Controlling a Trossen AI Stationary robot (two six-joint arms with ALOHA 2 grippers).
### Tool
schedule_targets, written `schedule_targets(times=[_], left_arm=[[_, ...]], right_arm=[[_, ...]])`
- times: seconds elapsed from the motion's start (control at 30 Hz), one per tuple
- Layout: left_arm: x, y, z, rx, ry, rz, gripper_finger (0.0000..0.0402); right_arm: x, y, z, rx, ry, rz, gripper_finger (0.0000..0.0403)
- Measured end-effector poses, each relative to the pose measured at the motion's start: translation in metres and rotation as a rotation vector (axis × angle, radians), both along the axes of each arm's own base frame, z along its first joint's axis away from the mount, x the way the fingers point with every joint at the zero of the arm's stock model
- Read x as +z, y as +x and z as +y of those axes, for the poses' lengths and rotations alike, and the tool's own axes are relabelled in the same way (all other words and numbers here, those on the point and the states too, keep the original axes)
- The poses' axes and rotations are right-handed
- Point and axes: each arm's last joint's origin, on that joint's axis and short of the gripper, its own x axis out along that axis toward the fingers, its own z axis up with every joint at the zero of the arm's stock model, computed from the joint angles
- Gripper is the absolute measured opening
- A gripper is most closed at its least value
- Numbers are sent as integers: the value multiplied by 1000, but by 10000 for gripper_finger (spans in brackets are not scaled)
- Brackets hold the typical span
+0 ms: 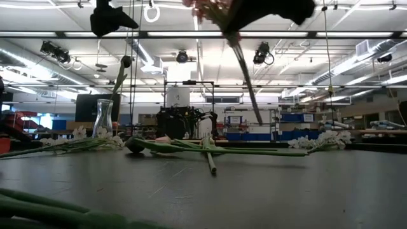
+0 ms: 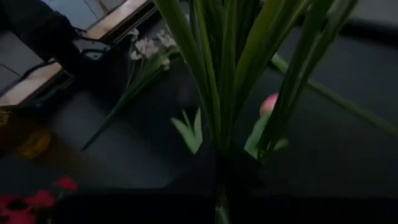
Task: Sort flowers into vase by color
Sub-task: Put the red flowers into the transparent vase
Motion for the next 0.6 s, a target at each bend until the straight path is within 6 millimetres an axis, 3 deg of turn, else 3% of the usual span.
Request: schedule_targets(times=[0.23,0.6], left_arm=[[4,-11,1,20,43,-8,272],[12,-25,4,80,103,-54,272]], right_arm=[[23,25,-34,125,-65,-10,15],[41,49,-81,261,-112,-116,13]])
